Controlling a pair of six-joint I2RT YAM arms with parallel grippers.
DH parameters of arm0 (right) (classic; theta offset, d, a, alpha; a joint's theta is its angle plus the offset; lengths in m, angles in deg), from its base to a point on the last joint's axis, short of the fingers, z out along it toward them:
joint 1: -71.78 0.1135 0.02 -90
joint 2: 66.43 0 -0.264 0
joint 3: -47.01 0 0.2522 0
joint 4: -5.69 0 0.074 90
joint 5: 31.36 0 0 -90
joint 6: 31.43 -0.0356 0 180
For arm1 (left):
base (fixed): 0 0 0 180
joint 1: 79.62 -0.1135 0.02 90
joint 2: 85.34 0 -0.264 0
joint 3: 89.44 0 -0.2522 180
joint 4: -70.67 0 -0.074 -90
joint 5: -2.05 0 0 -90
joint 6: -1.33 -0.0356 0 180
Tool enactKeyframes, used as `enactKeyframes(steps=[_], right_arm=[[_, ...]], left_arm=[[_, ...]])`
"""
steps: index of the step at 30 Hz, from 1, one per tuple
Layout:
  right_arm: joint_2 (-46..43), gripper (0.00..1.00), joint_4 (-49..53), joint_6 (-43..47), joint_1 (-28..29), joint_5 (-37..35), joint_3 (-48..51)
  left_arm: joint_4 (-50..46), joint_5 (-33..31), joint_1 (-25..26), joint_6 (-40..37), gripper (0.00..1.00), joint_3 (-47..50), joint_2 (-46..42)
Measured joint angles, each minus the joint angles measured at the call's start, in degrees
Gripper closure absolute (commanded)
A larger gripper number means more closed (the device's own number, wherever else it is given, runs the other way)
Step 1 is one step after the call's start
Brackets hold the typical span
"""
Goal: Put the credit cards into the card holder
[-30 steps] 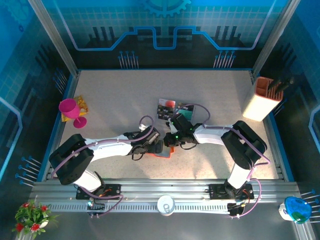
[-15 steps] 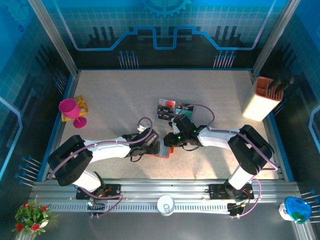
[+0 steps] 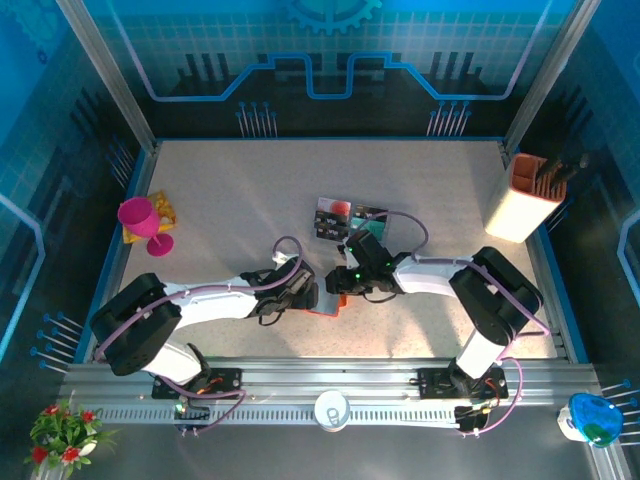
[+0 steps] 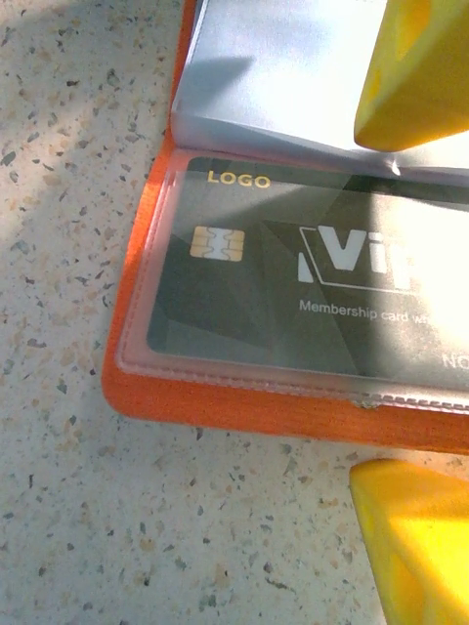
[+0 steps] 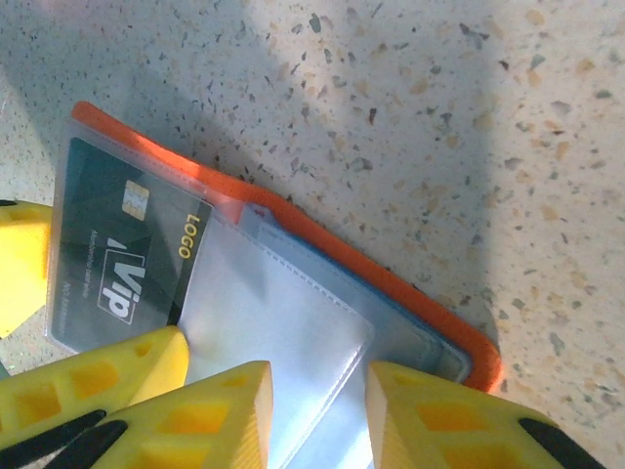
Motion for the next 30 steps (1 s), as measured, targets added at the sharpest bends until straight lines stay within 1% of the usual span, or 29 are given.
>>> enactKeyframes(steps=[9, 12, 15, 17, 24, 30], right_arm=[[1.42, 0.65, -0.90, -0.87, -0.09, 1.81, -1.42], [1.51, 0.64, -1.22, -1.33, -0.11, 2.80, -1.49], [1.46, 0.60, -1.75, -2.14, -0.11, 3.48, -1.49], [1.36, 0.56, -1.75, -2.51, -0.20, 4.00, -1.53], [0.00, 0.51, -1.88, -3.98, 0.09, 5.97, -3.34], [-0.13, 0.48, -2.38, -5.31, 1.44, 6.19, -5.90]], left_arm=[[0.15, 0.00, 0.00, 0.00, 0.17, 0.24, -0.28], [0.17, 0.04, 0.00, 0.04, 0.12, 0.31, -0.57], [-0.20, 0.17, 0.04, 0.28, 0.05, 0.61, -1.55], [-1.40, -0.07, 0.02, 0.50, 0.01, 0.98, -2.99], [-6.40, -3.10, -0.02, 0.81, 0.01, 1.14, -10.69], [-9.42, -5.73, -0.33, 2.21, 0.01, 1.33, -18.53]])
